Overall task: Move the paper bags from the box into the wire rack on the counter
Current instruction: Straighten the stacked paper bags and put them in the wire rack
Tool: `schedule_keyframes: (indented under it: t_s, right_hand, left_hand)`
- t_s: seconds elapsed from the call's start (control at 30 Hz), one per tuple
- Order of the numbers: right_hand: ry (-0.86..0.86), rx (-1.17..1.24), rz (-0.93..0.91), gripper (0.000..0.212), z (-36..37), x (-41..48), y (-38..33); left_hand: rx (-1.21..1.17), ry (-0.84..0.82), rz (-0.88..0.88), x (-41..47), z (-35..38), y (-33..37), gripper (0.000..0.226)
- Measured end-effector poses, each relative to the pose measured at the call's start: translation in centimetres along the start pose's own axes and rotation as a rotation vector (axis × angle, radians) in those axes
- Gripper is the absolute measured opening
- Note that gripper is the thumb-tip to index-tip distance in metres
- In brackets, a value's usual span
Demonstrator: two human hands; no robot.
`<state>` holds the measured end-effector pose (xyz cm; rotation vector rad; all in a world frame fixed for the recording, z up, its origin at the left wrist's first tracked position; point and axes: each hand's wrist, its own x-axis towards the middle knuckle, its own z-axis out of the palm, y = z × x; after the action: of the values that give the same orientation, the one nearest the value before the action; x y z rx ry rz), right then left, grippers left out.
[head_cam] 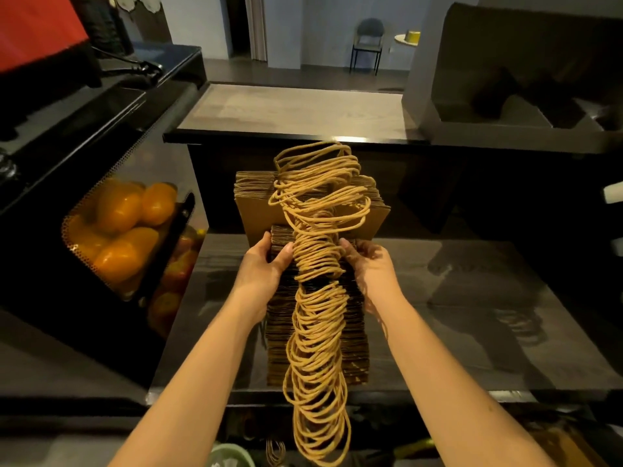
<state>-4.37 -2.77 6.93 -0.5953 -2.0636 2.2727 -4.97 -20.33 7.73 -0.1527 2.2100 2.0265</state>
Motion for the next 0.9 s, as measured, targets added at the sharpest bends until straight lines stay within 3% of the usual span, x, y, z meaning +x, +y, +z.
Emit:
schedule_keyframes:
  t_s: [0.13, 0.37, 0.43, 0.53, 0.63, 0.73, 0.9]
  right_hand:
    - [-0.111, 0.123, 0.039, 0.026, -1.0, -0.6, 0.1]
    - [-0.115, 0.043, 0.0, 0.024, -0.3, -1.1, -0.2]
    - [-0.118, 0.066, 0.027, 0.027, -0.6, -1.3, -0.3]
    - [-0.07, 0.122, 0.116, 0.048, -1.2, -1.6, 0.3]
    - [-0.135, 0.193, 0.174, 0.074, -1.5, -2.7, 2.1]
    - [-0.139, 0.235, 0.139, 0.059, -0.9, -3.4, 2.9]
    - [-0.111, 0.198, 0.078, 0.06, -0.6, -3.9, 2.4]
  left_hand:
    - [-0.076, -0.055, -0.034, -0.3, -0.4, -0.5, 0.058]
    - [0.021, -0.001, 0.012, -0.4, 0.0, -0.1, 0.059]
    - [-0.097, -0.018, -0.018, -1.0, -0.3, -0.1, 0.052]
    - [-0.38, -0.069, -0.049, -2.6, -1.0, -0.9, 0.032]
    - [-0.369, -0.143, -0.045, -4.0, -0.8, -2.0, 0.037]
    - [-0.257, -0.124, -0.02, -4.2, -0.2, -2.3, 0.045]
    - [-0.121, -0.127, 0.015, -3.8, -0.7, -2.4, 0.071]
